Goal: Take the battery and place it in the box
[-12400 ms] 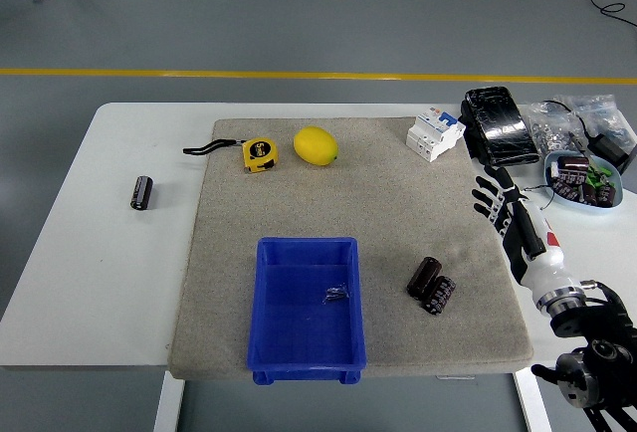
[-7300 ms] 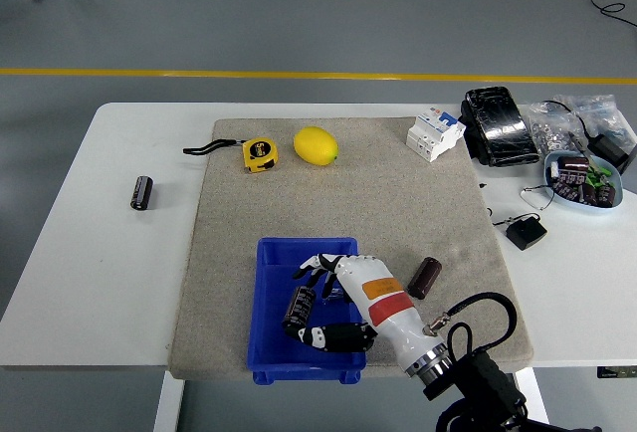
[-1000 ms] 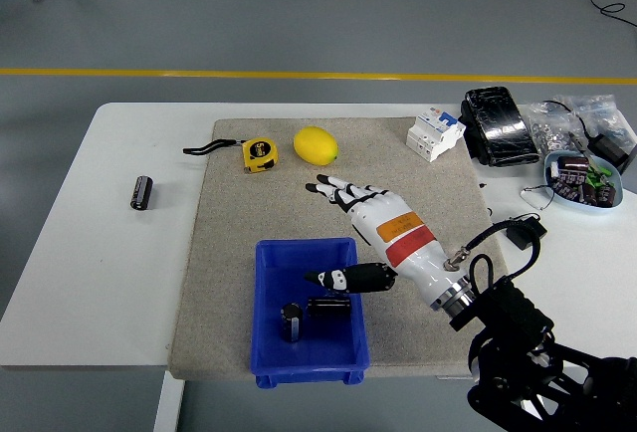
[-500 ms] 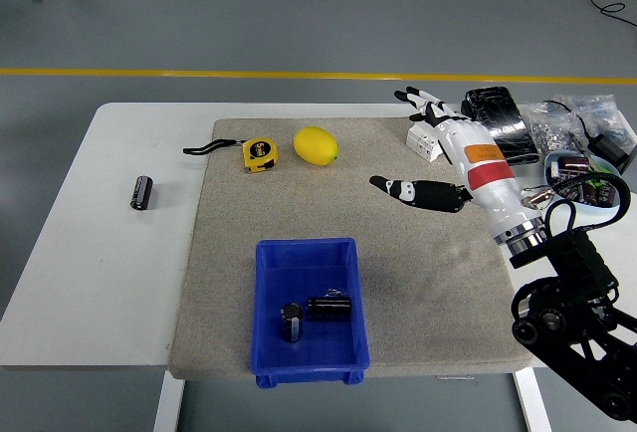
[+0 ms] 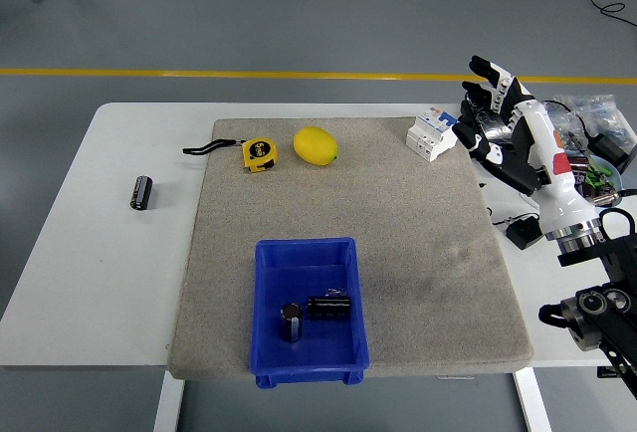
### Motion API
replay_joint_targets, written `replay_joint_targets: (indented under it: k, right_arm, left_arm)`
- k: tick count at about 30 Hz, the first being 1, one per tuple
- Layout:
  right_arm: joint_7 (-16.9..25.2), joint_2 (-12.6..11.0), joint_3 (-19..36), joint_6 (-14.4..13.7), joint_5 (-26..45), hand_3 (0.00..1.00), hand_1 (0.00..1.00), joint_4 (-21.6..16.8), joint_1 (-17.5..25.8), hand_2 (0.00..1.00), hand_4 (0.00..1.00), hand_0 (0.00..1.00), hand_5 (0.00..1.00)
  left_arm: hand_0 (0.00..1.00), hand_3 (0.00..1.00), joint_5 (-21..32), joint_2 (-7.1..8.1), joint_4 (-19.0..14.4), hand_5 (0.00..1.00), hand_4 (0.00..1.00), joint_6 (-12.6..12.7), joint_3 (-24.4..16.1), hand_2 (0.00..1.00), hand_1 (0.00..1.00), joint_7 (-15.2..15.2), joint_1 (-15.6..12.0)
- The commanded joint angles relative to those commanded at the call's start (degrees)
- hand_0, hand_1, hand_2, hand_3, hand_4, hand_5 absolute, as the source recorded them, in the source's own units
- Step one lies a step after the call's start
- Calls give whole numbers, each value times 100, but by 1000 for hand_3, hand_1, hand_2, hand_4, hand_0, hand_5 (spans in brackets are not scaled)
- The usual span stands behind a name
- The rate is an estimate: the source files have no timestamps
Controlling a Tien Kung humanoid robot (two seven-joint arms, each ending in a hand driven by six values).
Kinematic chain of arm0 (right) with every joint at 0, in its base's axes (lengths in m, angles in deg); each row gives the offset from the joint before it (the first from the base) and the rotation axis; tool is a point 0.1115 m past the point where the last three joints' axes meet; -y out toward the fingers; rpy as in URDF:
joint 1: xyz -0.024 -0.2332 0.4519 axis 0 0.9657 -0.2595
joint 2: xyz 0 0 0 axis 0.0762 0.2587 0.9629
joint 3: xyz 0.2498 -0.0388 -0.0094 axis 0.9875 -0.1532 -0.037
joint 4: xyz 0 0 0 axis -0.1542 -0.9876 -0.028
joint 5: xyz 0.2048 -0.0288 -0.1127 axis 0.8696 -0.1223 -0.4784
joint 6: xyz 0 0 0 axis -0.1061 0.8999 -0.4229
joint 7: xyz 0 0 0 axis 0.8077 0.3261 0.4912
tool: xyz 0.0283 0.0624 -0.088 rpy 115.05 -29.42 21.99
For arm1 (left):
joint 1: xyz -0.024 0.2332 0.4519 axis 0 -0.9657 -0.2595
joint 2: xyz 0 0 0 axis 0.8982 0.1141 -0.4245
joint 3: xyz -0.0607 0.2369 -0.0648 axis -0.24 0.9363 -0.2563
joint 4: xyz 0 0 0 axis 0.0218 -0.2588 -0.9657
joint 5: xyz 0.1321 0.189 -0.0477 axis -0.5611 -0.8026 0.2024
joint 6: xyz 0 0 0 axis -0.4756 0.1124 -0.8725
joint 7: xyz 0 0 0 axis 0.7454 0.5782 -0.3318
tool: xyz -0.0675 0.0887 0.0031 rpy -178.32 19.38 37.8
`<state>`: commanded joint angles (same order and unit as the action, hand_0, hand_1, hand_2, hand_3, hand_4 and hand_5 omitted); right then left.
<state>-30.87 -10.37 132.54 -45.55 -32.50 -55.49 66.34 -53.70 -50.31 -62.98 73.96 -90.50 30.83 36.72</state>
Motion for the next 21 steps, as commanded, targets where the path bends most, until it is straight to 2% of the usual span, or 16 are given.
replay_joint_targets:
  k: [1,2,7,8,9,15,21]
  right_arm:
    - [-39,-11,47,81,261,892,815,45,45,879,998,810,836]
    - [-70,-19,77,138,484,917,833,76,78,878,998,851,936]
    - [-227,-9,250,471,1713,917,833,285,262,878,998,851,936]
    - [-250,1,275,528,1937,940,870,315,297,889,998,920,998]
    - [-272,8,289,579,2197,940,870,341,324,889,998,920,998]
    - [-355,40,301,689,3622,950,884,425,426,902,998,950,998]
    - [-403,77,267,656,3786,947,887,509,465,901,998,956,998]
  left_arm:
    - [687,610,-1,-2,1,654,616,6,0,679,657,1,3]
    - [687,610,2,-4,2,654,616,12,2,679,658,1,5]
    - [687,610,8,-18,2,654,616,41,13,679,658,6,25]
    - [687,610,7,-20,1,655,614,44,17,679,658,5,28]
    - [687,610,-2,-23,1,655,614,46,12,679,658,5,31]
    - [686,610,-18,-32,-5,654,614,45,16,678,658,0,38]
    - [686,611,10,-35,-12,655,614,50,48,679,658,-10,37]
